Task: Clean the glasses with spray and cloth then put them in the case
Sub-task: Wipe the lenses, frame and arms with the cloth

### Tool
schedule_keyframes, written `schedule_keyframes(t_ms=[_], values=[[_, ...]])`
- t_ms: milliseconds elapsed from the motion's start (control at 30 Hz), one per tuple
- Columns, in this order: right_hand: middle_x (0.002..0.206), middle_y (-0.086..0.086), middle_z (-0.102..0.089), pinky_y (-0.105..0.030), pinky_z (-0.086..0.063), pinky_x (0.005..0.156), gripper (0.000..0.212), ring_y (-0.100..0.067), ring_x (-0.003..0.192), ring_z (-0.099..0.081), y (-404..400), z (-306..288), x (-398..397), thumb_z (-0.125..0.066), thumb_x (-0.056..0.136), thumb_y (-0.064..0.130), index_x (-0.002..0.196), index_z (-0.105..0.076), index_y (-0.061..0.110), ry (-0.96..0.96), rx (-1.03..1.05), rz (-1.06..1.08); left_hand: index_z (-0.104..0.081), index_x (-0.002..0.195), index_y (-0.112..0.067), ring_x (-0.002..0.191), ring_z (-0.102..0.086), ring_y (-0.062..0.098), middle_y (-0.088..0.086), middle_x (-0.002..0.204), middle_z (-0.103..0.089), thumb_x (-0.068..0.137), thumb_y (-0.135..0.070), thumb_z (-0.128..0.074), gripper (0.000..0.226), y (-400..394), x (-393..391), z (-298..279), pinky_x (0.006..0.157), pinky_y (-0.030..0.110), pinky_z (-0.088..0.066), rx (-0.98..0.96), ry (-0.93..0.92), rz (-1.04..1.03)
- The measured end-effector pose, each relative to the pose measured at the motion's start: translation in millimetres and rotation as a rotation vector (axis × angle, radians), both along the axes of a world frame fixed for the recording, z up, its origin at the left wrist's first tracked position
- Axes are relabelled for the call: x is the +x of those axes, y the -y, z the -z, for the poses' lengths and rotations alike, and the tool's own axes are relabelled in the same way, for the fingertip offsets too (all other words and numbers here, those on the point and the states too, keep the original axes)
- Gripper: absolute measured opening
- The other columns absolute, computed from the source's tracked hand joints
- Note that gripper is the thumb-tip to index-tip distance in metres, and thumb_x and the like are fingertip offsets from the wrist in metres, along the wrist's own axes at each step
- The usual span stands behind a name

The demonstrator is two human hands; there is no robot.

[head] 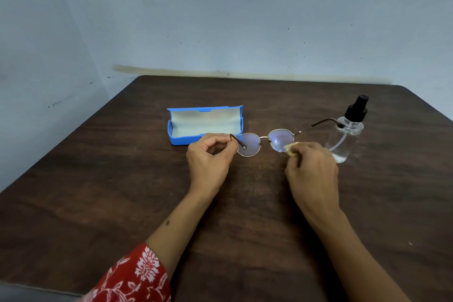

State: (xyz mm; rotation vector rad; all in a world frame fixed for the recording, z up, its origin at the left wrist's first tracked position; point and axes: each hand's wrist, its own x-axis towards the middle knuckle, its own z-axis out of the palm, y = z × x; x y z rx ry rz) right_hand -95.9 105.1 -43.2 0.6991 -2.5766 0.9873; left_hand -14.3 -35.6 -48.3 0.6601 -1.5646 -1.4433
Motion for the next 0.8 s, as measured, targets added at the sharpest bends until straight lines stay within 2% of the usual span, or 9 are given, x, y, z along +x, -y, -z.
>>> schedule_keyframes(t_ms=[133, 200, 333, 600, 667, 800], values=[[0.115, -0.006, -0.062, -0.029, -0.035, 0.076, 0.027, -0.025, 0.107, -0.051, -1.8, 2.0, -2.3, -0.047, 0.085, 0.002, 0.102, -0.068, 0.005, -0.011, -0.013, 0.002, -0.070, 0.085, 0.009, 0.078, -0.067, 0.015, 0.018, 0.090, -0.069, 0.077, 0.003, -0.071, 0.010, -1.6, 1.3, -0.2, 0.078, 0.034, -0.058, -0.003, -0.038, 0.092], [0.114, -0.007, -0.063, -0.029, -0.036, 0.076, 0.026, -0.026, 0.106, -0.052, -3.0, 2.2, -3.1, -0.048, 0.085, 0.001, 0.100, -0.068, 0.004, -0.017, -0.030, 0.002, -0.071, 0.088, 0.005, 0.082, -0.067, 0.017, 0.019, 0.093, -0.068, 0.078, 0.001, -0.070, 0.011, -1.4, 2.4, 0.6, 0.075, 0.029, -0.058, -0.001, -0.058, 0.141], [0.111, -0.008, -0.064, -0.030, -0.038, 0.077, 0.025, -0.027, 0.105, -0.054, -3.4, 0.7, -3.0, -0.049, 0.084, -0.002, 0.099, -0.068, 0.003, -0.038, -0.064, 0.022, -0.073, 0.080, -0.012, 0.080, -0.068, 0.017, 0.003, 0.084, -0.069, 0.077, -0.004, -0.072, 0.008, 0.0, 2.4, 4.1, 0.072, 0.034, -0.059, 0.027, -0.035, 0.200], [0.111, -0.006, -0.064, -0.026, -0.033, 0.073, 0.026, -0.026, 0.104, -0.053, -1.7, 2.6, -0.8, -0.049, 0.083, -0.003, 0.099, -0.068, 0.004, -0.045, -0.051, -0.002, -0.072, 0.078, -0.014, 0.076, -0.070, 0.013, -0.005, 0.075, -0.071, 0.077, 0.001, -0.071, 0.015, 0.8, 2.0, 6.9, 0.067, 0.024, -0.058, 0.063, -0.061, 0.151], [0.112, -0.006, -0.063, -0.026, -0.032, 0.072, 0.026, -0.026, 0.104, -0.052, -0.3, 3.5, -0.1, -0.049, 0.084, -0.002, 0.100, -0.068, 0.003, -0.038, -0.031, 0.000, -0.072, 0.080, -0.012, 0.078, -0.070, 0.016, 0.001, 0.078, -0.071, 0.076, 0.002, -0.072, 0.015, 0.9, 1.4, 7.4, 0.069, 0.026, -0.058, 0.087, -0.069, 0.127], [0.109, -0.010, -0.063, -0.031, -0.036, 0.072, 0.025, -0.028, 0.102, -0.051, 1.3, 3.7, 1.4, -0.049, 0.083, -0.002, 0.099, -0.066, 0.002, -0.033, -0.019, -0.006, -0.073, 0.086, -0.001, 0.086, -0.070, 0.030, 0.014, 0.084, -0.072, 0.074, 0.001, -0.074, 0.013, 1.7, 1.5, 7.7, 0.083, 0.041, -0.055, 0.063, -0.058, 0.089]])
